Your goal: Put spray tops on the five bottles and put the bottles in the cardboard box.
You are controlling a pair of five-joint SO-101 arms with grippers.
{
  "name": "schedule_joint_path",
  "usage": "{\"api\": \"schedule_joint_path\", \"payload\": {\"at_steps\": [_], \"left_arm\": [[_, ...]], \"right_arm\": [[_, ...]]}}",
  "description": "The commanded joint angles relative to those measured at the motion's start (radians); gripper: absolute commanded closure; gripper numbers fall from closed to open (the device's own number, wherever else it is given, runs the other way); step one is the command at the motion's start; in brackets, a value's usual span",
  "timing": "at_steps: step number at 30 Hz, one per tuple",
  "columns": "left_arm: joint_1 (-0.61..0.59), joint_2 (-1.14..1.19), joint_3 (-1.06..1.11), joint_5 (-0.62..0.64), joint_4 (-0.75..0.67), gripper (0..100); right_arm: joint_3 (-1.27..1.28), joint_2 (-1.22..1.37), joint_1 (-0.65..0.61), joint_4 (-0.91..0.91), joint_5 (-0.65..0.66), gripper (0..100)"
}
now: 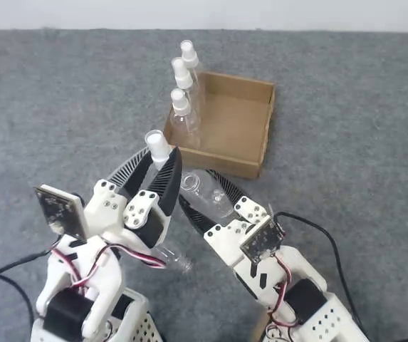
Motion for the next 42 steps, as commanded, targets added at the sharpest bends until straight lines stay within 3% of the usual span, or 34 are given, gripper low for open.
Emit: {"api": "schedule_joint_path", "payload": {"at_steps": [1,17,23,28,35,42], "left_arm": [[0.005,-0.006,-0.013,-0.005,0.006,98],[0.009,-0.005,-0.007,-0.006,0.006,98],[0.104,-0.005,0.021,-0.055,0.005,98],[0.110,-0.005,0.038,-0.071,0.014,98],[0.109,-0.005,0.065,-0.071,0.014,82],[0.107,-0.006,0.035,-0.072,0.029,81]], "right_arm": [[0.020,0.002,0.008,-0.035,0.005,99.2],[0.020,0.002,0.013,-0.035,0.003,99.2],[0.020,0.002,0.013,-0.033,0.003,99.2],[0.020,0.002,0.015,-0.031,0.005,99.2],[0.020,0.002,0.015,-0.031,0.005,99.2],[0.020,-0.005,0.015,0.005,0.006,99.2]]}}
